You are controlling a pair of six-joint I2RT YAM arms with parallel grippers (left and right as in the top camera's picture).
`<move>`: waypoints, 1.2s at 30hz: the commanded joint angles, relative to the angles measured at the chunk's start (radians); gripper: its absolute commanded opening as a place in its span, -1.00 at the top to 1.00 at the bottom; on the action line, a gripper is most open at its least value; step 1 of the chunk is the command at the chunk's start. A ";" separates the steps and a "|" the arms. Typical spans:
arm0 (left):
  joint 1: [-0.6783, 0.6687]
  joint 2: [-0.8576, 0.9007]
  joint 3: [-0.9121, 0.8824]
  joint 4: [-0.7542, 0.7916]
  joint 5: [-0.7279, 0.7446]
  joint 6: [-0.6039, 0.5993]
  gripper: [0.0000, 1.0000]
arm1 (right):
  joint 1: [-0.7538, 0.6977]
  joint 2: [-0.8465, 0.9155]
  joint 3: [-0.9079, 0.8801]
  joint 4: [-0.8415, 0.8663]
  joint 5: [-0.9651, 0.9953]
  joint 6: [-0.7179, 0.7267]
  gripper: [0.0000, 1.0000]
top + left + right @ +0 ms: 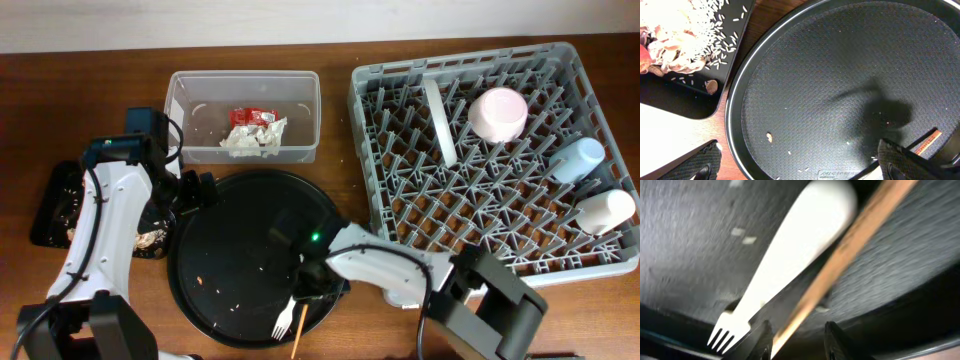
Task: Sort waste into correct bins and load items into the dishwasher rack
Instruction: 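Carry the chopstick into the rack and release it upright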
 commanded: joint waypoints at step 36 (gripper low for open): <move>0.000 -0.001 -0.008 -0.001 0.010 -0.010 -0.98 | -0.111 -0.259 0.311 -0.368 0.377 -0.128 0.92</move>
